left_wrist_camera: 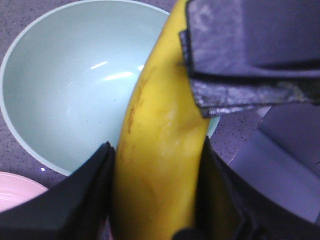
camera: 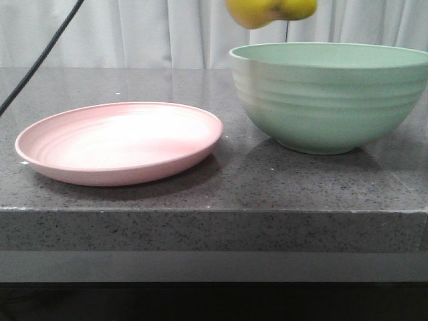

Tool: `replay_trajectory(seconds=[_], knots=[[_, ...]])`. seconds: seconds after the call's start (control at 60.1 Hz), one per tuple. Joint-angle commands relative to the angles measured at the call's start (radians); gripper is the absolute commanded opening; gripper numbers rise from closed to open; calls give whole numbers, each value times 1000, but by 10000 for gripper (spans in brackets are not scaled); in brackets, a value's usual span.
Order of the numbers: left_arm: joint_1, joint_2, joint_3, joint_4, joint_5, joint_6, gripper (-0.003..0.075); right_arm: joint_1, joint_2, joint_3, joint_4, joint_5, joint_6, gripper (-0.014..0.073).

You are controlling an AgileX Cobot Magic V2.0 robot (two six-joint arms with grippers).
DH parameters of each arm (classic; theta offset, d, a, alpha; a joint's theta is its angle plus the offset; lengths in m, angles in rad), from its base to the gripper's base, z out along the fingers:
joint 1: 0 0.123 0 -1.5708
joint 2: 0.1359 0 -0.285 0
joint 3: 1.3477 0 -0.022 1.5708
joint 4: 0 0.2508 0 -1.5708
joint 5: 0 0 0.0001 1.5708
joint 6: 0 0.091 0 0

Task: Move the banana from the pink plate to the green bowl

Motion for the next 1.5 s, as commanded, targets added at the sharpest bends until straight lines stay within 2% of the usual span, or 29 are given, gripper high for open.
replay_trajectory(seconds=[0.0,0.15,0.249,0.299,0.432,0.532,0.682,0.832,0.965,1.148,1.48], knots=[[-9,-44,-37,-16,-68,1,99,0,-7,-41,53,60,-24,447],[-9,-44,-37,-16,-68,1,104,0,-7,-41,53,80,-24,245],[-9,-44,-37,-16,-68,1,160,0,-7,-41,53,83,-24,185],[-9,-44,-37,-16,-68,1,227,0,-7,-41,53,79,-24,181],[-9,-44,-37,-16,-67,1,466,-1,-7,-42,53,59,-32,181],[-9,-44,-37,-16,-62,1,564,-1,-1,-66,37,20,-83,181],[-9,-44,-37,-16,-56,1,566,-1,37,-178,-88,-75,-119,181],[-9,-44,-37,-16,-52,1,566,-1,128,-362,-399,-137,-119,182],[-9,-44,-37,-16,-43,1,566,-1,219,-484,-557,-137,-119,182],[-9,-44,-37,-16,-37,1,566,-1,337,-526,-617,-180,-119,182],[-9,-44,-37,-16,-31,1,566,-1,472,-526,-691,-111,-119,183]])
